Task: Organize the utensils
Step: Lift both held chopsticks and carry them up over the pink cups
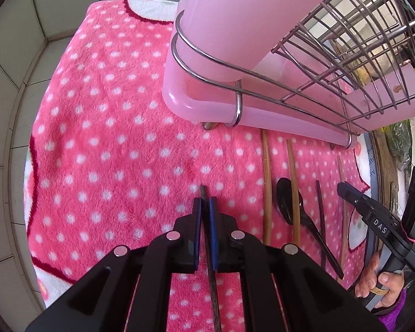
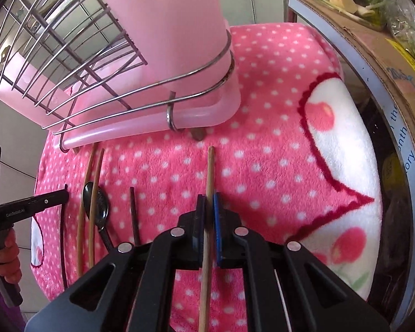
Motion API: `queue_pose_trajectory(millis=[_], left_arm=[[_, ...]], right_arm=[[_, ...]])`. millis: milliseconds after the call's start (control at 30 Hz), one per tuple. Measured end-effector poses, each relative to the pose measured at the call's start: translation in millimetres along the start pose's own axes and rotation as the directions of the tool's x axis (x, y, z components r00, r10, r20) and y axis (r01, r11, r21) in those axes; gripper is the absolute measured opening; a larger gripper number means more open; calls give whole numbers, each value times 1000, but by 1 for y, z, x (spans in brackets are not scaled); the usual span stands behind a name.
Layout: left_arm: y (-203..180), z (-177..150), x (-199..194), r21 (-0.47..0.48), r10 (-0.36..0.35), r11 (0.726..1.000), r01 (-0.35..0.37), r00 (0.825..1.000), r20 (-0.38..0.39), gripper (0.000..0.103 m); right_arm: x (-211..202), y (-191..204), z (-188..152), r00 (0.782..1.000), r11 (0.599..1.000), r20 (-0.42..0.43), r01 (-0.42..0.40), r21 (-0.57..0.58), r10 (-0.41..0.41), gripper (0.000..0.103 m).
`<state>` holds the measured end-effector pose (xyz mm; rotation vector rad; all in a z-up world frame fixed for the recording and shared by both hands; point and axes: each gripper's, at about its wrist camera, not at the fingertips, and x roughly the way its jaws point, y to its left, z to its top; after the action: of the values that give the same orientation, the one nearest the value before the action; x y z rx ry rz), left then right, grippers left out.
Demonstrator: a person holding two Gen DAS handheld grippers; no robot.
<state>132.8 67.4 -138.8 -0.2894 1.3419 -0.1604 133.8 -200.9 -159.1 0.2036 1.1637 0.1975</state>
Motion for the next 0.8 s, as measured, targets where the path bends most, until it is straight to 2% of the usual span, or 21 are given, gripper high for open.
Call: queue_pose_trajectory(millis=[167,267,400,567,800], left_arm=[[-11,7,0,3,3,1000,-4,1000,23,4],[-13,0,-9,-4,-17,1000,18,998,61,4],[-25,-7,-33,12,-56,998,55,987,149,4],[-43,-21,-64,66,-73,996,57,959,273,4],[-31,-48,-97,88,-112,993,84,916,386,4]], right_arm=[[2,-3,-6,997,997,36,-68,41,66,6],[-18,-15,-11,992,993,77,-106,60,101,6],[-54,-28,-19,977,988,163,-145,49,135,6],[-90,-27,-24,956,988,258,-152,22,141,6],[-132,-21,-35,907,988,394,-157,-7,147,6]])
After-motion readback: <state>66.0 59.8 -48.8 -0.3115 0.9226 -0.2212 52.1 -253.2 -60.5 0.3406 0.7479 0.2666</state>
